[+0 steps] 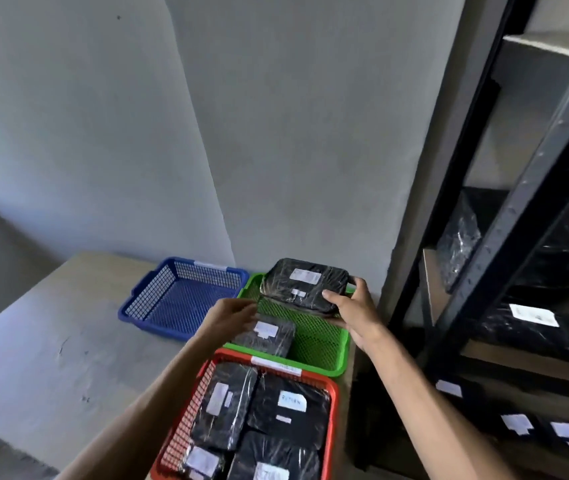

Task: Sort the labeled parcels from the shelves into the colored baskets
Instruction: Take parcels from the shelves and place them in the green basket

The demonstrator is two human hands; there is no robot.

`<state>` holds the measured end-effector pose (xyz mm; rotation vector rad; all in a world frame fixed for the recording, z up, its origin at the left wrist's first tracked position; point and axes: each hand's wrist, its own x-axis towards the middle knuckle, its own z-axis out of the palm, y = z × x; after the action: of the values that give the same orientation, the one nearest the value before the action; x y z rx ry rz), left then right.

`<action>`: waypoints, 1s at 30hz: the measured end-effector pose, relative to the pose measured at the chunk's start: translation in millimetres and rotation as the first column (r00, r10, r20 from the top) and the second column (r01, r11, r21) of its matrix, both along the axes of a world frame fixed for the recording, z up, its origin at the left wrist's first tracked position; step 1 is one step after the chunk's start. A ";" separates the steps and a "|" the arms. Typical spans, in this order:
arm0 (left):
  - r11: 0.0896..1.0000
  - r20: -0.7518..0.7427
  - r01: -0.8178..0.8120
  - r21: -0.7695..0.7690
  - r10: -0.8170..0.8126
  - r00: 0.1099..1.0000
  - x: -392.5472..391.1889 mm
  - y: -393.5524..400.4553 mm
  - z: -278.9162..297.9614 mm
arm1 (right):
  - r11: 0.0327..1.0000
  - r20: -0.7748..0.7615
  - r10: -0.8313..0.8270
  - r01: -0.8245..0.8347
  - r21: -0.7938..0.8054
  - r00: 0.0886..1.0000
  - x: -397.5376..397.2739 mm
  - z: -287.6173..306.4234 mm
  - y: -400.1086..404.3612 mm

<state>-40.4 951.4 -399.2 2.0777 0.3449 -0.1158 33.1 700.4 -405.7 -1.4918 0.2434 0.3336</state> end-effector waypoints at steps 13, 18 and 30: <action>0.406 -0.392 0.775 0.484 -0.691 0.607 87.2 59.6 -126.9 | 0.822 -0.115 -0.302 0.197 -0.535 0.946 72.2 -119.6 66.5; 0.395 -0.320 0.779 0.487 -0.749 0.580 88.4 90.7 -169.5 | 0.821 -0.163 -0.299 0.167 -0.547 0.940 101.4 -167.8 77.0; 0.477 -0.203 0.753 0.454 -0.767 0.609 88.3 102.6 -187.7 | 0.672 -0.252 0.056 -0.223 -0.706 0.966 120.1 -153.4 135.7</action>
<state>47.9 1054.0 -586.9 2.6112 -0.7082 -0.5937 153.2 836.1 -559.2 -2.2930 0.4726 0.5638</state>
